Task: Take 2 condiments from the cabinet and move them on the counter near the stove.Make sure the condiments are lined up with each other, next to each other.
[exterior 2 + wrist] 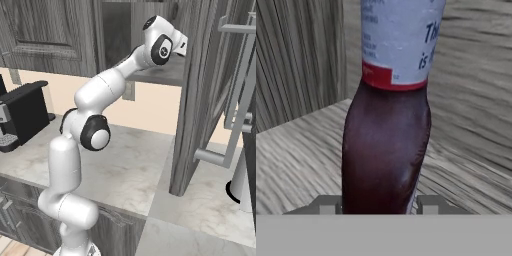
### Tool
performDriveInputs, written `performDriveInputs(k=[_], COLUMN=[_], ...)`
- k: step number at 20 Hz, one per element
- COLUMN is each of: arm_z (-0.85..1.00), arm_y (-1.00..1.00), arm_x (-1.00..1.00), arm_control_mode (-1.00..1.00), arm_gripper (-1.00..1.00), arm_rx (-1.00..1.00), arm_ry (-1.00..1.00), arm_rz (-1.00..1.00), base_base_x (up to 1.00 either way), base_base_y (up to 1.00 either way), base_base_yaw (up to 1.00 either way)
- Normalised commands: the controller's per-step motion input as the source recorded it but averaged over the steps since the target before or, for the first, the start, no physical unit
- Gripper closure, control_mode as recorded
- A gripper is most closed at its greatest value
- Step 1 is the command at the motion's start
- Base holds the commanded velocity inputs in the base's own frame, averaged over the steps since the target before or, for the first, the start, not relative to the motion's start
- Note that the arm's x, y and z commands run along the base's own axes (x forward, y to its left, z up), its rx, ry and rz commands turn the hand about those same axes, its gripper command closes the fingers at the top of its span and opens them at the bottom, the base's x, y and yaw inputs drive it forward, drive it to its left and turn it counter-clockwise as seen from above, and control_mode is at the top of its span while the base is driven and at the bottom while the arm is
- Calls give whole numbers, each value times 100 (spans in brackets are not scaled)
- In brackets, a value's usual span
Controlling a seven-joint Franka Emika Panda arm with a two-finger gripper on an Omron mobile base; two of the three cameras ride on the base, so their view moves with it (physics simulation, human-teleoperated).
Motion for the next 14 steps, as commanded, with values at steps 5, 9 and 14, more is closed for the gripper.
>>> performDriveInputs(k=[5, 9, 14], arm_z=[-27, -26, -22], arm_y=[0, 0, 3], arm_x=[1, 0, -12], arm_control_mode=[-100, -100, -100], arm_gripper=[100, 100, 100], arm_rx=[-1, -1, -3], arm_ry=[0, -2, -21], arm_rz=[0, 0, 0], base_base_x=[0, 0, 0], base_base_y=[0, 0, 0], base_base_yaw=[0, 0, 0])
